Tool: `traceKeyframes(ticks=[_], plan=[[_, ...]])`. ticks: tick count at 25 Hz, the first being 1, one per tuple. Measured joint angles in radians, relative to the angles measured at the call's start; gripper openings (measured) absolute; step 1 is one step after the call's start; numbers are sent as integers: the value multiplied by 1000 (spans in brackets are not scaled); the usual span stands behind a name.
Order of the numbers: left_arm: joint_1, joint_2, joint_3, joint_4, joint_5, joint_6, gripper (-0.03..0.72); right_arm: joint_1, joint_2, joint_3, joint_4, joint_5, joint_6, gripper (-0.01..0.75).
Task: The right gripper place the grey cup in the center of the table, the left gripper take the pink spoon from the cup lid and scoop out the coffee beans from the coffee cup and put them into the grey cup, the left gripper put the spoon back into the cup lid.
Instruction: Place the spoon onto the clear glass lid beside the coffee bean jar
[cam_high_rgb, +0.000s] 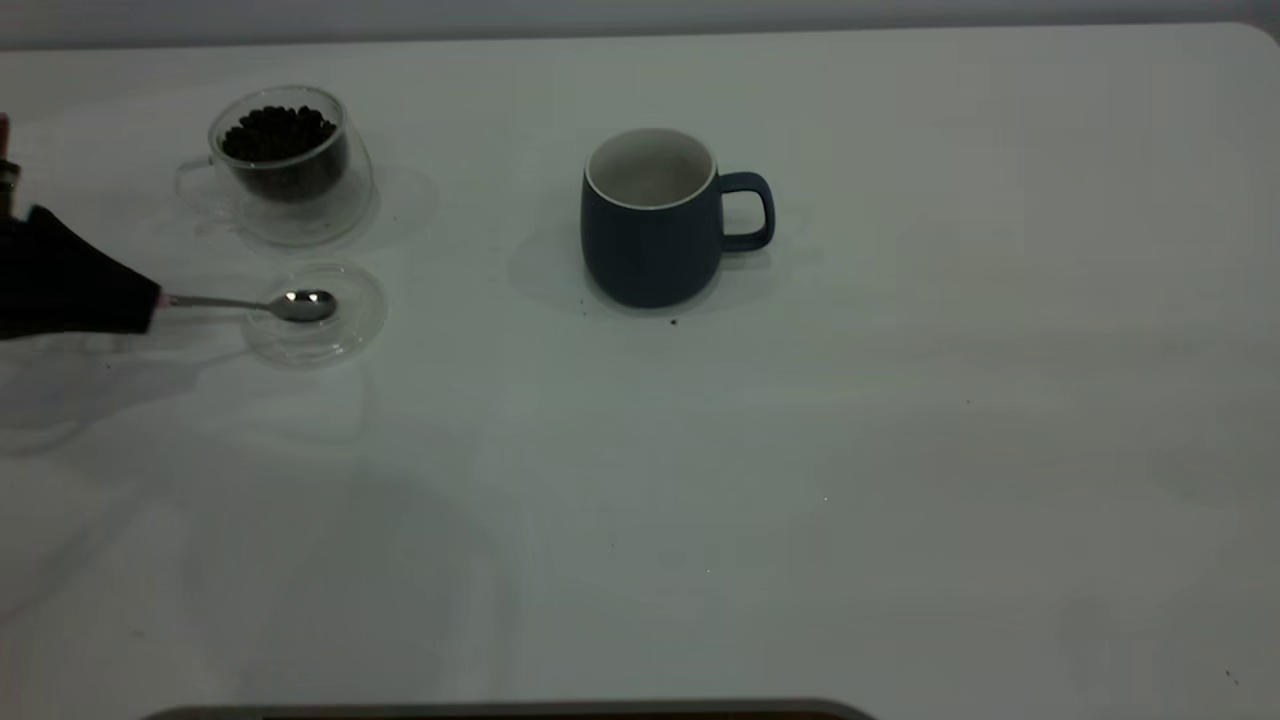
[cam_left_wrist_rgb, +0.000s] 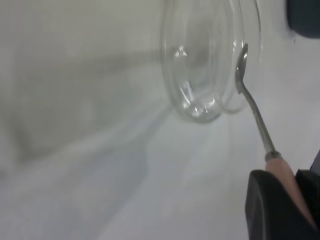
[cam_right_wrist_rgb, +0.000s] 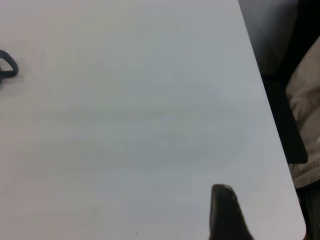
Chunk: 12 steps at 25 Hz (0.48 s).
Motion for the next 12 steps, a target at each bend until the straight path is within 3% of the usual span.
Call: traceKeyframes(ticks=[4, 12], plan=[[0, 36, -1, -95, -2, 57, 111, 0, 0, 0, 0, 0, 0, 463], [0, 87, -3, -134, -19, 65, 111, 0, 0, 0, 0, 0, 0, 463]])
